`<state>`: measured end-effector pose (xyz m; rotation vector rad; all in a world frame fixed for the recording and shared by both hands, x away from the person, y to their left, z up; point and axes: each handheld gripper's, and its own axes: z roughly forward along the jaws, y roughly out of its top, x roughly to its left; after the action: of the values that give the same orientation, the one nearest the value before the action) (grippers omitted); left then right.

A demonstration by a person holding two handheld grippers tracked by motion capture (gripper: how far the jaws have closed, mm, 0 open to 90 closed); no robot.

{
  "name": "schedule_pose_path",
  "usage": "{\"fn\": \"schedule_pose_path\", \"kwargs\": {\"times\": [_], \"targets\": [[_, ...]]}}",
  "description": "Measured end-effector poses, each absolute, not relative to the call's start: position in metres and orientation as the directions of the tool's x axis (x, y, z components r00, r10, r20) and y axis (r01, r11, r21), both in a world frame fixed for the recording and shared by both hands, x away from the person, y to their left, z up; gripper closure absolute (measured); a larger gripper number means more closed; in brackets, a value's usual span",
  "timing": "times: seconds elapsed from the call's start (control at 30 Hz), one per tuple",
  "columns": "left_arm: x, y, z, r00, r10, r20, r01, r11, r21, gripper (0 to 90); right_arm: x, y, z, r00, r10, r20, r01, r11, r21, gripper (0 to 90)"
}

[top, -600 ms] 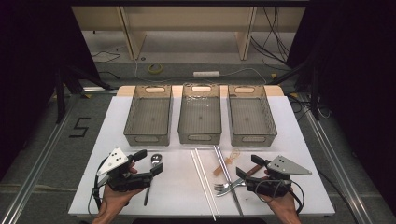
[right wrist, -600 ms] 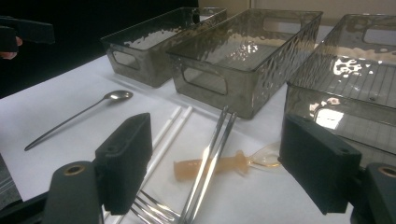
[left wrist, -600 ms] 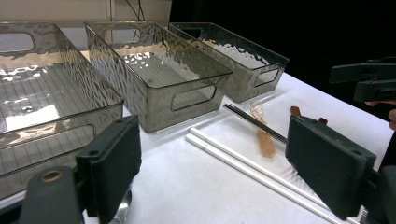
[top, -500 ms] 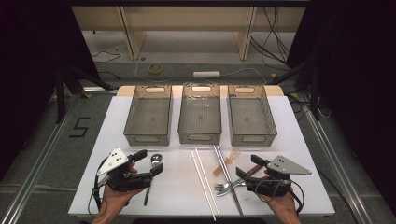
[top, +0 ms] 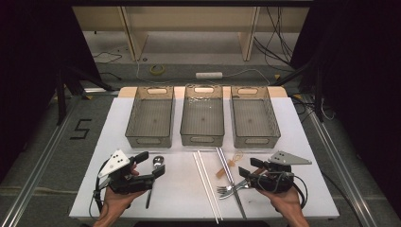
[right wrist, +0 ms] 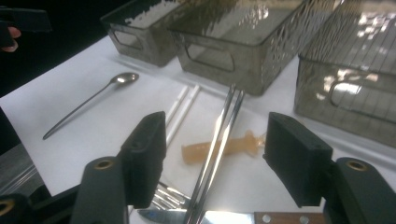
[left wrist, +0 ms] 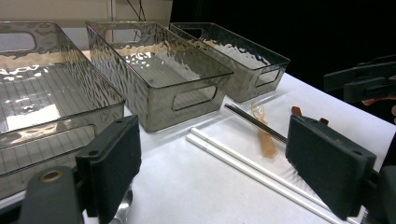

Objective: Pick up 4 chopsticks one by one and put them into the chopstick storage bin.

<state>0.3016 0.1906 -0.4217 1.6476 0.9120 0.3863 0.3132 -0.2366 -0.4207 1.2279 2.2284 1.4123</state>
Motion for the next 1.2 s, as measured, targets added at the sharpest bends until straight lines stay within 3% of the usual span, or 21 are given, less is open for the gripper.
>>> {"fn": "schedule_pose_path", "kwargs": {"times": [0.13,0.37,0.97,1.2], "targets": [[0.301,0.191,-0.422,0.644,0.735,-0.214,0.358,-0.042,0.933,17.6,0.320,-0.232,-0.422,-0.621,0.737,0.268,0.580,0.201,0.790,45.0],[0.301,0.191,-0.421,0.643,0.734,-0.218,0.358,-0.037,0.933,17.6,0.339,-0.213,-0.435,-0.608,0.750,0.260,0.683,0.327,0.653,54.0],[0.301,0.191,-0.421,0.644,0.734,-0.218,0.356,-0.036,0.934,17.6,0.357,-0.198,-0.457,-0.595,0.759,0.266,0.742,0.390,0.546,71.3],[0.301,0.191,-0.421,0.644,0.734,-0.216,0.355,-0.037,0.934,17.6,0.358,-0.196,-0.461,-0.590,0.761,0.270,0.751,0.395,0.529,73.3]]}}
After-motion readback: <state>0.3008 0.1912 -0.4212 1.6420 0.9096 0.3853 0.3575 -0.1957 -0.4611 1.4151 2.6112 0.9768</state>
